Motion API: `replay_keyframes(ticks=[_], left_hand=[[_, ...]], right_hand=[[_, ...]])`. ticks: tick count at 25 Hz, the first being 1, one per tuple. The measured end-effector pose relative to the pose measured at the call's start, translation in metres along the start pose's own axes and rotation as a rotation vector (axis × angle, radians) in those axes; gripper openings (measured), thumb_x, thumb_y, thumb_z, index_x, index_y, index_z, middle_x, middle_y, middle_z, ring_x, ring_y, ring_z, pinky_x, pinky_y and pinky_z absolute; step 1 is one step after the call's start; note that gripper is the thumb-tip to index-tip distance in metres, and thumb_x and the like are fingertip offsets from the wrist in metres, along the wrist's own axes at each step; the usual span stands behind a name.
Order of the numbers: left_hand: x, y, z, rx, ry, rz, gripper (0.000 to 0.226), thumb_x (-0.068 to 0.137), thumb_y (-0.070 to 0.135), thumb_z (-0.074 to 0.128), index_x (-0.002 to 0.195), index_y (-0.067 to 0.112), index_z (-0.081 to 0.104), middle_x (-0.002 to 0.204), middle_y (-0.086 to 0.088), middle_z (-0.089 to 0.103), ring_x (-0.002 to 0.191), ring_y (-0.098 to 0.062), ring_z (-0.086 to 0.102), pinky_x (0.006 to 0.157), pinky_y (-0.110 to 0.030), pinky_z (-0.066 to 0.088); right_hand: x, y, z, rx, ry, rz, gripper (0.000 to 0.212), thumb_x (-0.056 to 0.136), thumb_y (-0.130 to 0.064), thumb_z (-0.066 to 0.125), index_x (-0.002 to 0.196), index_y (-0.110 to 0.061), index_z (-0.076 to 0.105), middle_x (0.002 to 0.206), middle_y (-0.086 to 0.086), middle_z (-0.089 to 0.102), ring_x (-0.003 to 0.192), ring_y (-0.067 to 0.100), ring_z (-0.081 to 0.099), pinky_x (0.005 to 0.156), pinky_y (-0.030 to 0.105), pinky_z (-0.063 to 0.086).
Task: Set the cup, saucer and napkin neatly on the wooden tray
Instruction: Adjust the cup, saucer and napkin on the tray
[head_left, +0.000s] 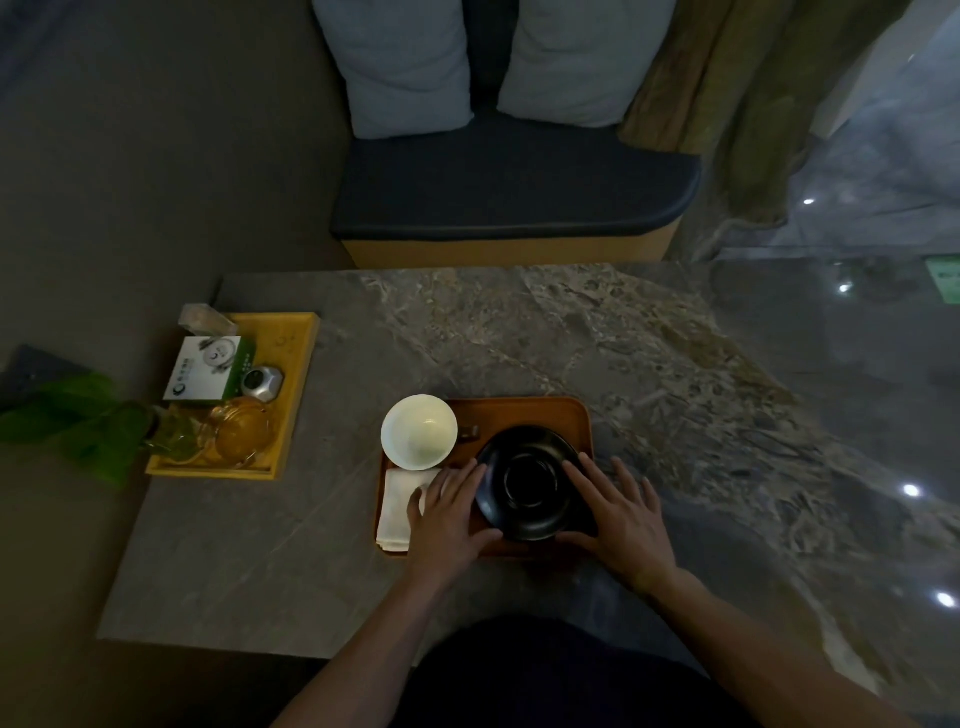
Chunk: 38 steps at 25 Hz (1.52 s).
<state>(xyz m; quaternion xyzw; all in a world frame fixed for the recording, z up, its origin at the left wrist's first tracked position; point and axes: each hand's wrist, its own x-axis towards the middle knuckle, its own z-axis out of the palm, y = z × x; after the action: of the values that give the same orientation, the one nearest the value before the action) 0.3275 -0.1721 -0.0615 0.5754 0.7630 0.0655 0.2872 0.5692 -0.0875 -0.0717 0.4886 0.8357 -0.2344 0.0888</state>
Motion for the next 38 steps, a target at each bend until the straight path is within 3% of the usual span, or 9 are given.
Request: replay_keyframes(ticks=[4, 8, 12, 16, 21, 26, 31, 35, 38], left_hand=[[-0.015, -0.009, 0.001, -0.039, 0.118, -0.004, 0.071, 0.084, 0.051, 0.064, 0.146, 0.035, 0.033, 0.154, 0.014, 0.031, 0.145, -0.013, 0.021, 0.114, -0.044, 0.019], [-0.032, -0.037, 0.0, -0.16, 0.2, 0.038, 0.045, 0.083, 0.044, 0.069, 0.124, 0.029, 0.06, 0.128, 0.009, 0.059, 0.123, -0.014, 0.05, 0.101, -0.034, 0.04], [-0.044, -0.068, -0.015, -0.16, 0.143, 0.033, 0.035, 0.084, 0.044, 0.069, 0.117, 0.033, 0.062, 0.12, 0.017, 0.057, 0.117, -0.004, 0.048, 0.093, -0.01, 0.029], [-0.047, -0.099, -0.041, -0.127, 0.083, 0.081, 0.037, 0.082, 0.038, 0.071, 0.118, 0.029, 0.064, 0.119, 0.013, 0.059, 0.115, -0.005, 0.05, 0.092, -0.014, 0.033], [-0.038, -0.127, -0.068, -0.06, 0.027, 0.187, 0.041, 0.083, 0.042, 0.07, 0.12, 0.025, 0.064, 0.122, 0.008, 0.061, 0.115, -0.008, 0.051, 0.095, -0.021, 0.037], [-0.022, -0.147, -0.083, 0.007, -0.039, 0.261, 0.047, 0.081, 0.047, 0.069, 0.123, 0.027, 0.061, 0.13, 0.006, 0.058, 0.124, -0.012, 0.045, 0.104, -0.031, 0.036], [-0.008, -0.158, -0.084, 0.155, -0.131, 0.242, 0.065, 0.08, 0.05, 0.067, 0.138, 0.032, 0.046, 0.154, 0.007, 0.033, 0.146, -0.021, 0.011, 0.118, -0.046, 0.019], [-0.007, -0.166, -0.073, 0.179, -0.202, 0.256, 0.083, 0.079, 0.056, 0.064, 0.149, 0.04, 0.022, 0.162, 0.009, 0.009, 0.147, -0.022, -0.01, 0.118, -0.054, 0.012], [-0.01, -0.167, -0.066, 0.221, -0.211, 0.27, 0.088, 0.081, 0.055, 0.064, 0.151, 0.039, 0.013, 0.163, 0.01, 0.003, 0.147, -0.02, -0.013, 0.117, -0.052, 0.009]], right_hand=[[-0.014, -0.004, -0.002, -0.024, 0.116, -0.053, 0.07, 0.084, -0.079, 0.026, 0.146, -0.047, 0.021, 0.157, -0.013, 0.017, 0.146, 0.025, 0.013, 0.115, 0.051, 0.019], [-0.025, -0.02, 0.001, -0.008, 0.184, -0.102, 0.055, 0.087, -0.069, 0.033, 0.124, -0.037, 0.06, 0.136, -0.008, 0.057, 0.133, 0.026, 0.043, 0.107, 0.051, 0.033], [-0.027, -0.042, 0.01, -0.013, 0.209, -0.099, 0.041, 0.086, -0.062, 0.051, 0.113, -0.035, 0.066, 0.125, -0.008, 0.064, 0.127, 0.025, 0.049, 0.104, 0.05, 0.037], [-0.02, -0.077, 0.014, -0.014, 0.233, -0.07, 0.035, 0.08, -0.053, 0.067, 0.107, -0.032, 0.069, 0.116, -0.006, 0.069, 0.119, 0.025, 0.056, 0.099, 0.051, 0.042], [-0.009, -0.125, 0.013, -0.014, 0.192, -0.069, 0.038, 0.083, -0.053, 0.062, 0.115, -0.034, 0.065, 0.123, -0.006, 0.065, 0.126, 0.026, 0.05, 0.105, 0.052, 0.035], [0.006, -0.157, 0.012, -0.052, 0.068, -0.101, 0.051, 0.088, -0.059, 0.048, 0.135, -0.042, 0.045, 0.147, -0.011, 0.043, 0.142, 0.027, 0.026, 0.114, 0.052, 0.015], [0.021, -0.166, 0.019, -0.137, 0.014, -0.1, 0.07, 0.083, -0.072, 0.04, 0.145, -0.043, 0.026, 0.158, -0.005, 0.024, 0.145, 0.033, 0.011, 0.114, 0.057, 0.008], [0.028, -0.165, 0.03, -0.19, -0.031, -0.093, 0.077, 0.081, -0.072, 0.043, 0.147, -0.043, 0.016, 0.16, 0.0, 0.018, 0.146, 0.036, 0.005, 0.113, 0.062, 0.006], [0.032, -0.165, 0.034, -0.222, -0.06, -0.093, 0.078, 0.081, -0.072, 0.04, 0.148, -0.043, 0.01, 0.161, -0.001, 0.009, 0.146, 0.036, -0.002, 0.112, 0.063, 0.003]])
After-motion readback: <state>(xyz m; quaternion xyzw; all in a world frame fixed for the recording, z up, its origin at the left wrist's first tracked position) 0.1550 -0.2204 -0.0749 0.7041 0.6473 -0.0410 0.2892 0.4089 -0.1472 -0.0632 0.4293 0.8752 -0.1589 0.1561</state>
